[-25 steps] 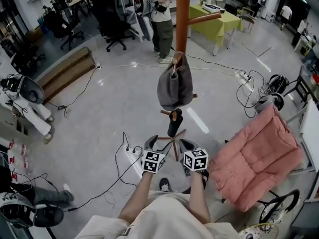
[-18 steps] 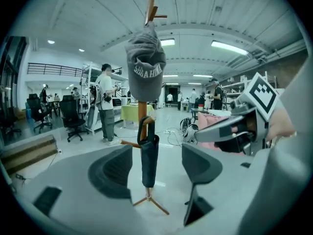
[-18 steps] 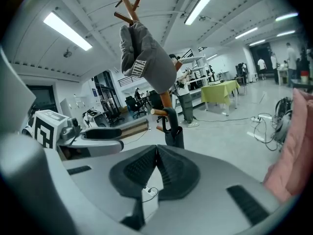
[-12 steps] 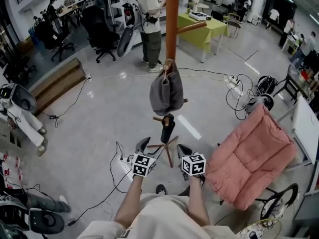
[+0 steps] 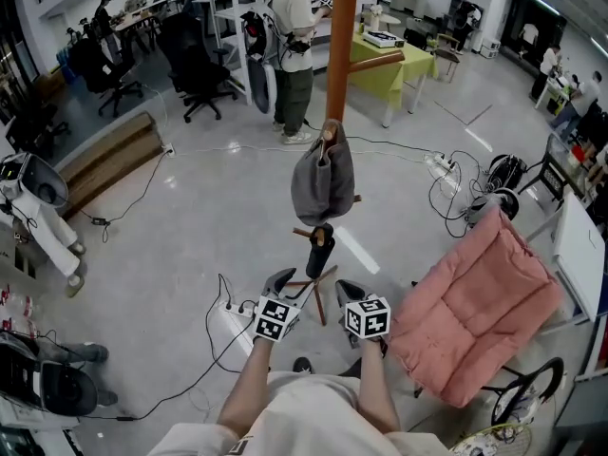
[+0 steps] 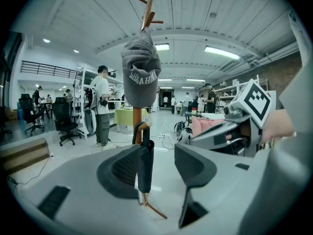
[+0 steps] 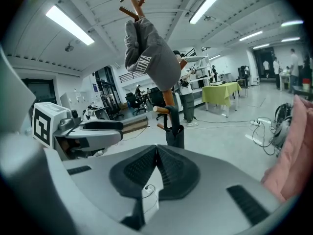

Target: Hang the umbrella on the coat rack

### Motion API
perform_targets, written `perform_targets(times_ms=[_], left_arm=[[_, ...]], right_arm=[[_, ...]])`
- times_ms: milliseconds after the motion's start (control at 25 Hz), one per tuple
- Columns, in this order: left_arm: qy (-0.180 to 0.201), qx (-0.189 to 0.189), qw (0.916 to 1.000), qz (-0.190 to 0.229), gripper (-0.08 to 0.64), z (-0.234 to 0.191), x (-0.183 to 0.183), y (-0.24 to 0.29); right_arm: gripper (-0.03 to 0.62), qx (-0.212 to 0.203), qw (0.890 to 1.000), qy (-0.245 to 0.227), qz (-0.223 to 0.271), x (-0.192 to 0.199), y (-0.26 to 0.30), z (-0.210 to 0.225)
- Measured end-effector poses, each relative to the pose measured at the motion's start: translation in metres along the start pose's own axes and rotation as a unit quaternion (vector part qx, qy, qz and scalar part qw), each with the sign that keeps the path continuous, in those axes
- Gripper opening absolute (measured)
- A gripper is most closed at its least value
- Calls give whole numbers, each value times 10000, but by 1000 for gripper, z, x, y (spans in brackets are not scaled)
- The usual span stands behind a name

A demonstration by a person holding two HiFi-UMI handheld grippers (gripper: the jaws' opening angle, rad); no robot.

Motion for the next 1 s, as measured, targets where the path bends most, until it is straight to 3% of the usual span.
perform_targets(times_ms=[120, 360, 760, 1000], left_arm=[[153, -48, 9999, -47, 176, 1, -4, 4], [196, -157, 9997, -52, 11, 1, -8, 5], [63, -177, 9998, 17, 6, -2, -9, 2], [-5, -175, 9998, 69, 6, -4, -11, 1]], right_arm=[[5, -22, 9999, -83, -88, 0, 3, 2], [5, -159, 9992, -272, -235, -6, 11, -6], [5, -263, 9984, -366, -333, -8, 14, -14], [5, -99, 9999, -140, -20, -9, 8, -14]])
Point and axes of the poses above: the fingertips, and each gripper's own axes: y forward along the fingers, z to its right, x out of its underside, the point moved 9 cm from there along -y, backward along the fingers, and after that the axes turned 12 degrees about z, right-handed, at the moved point
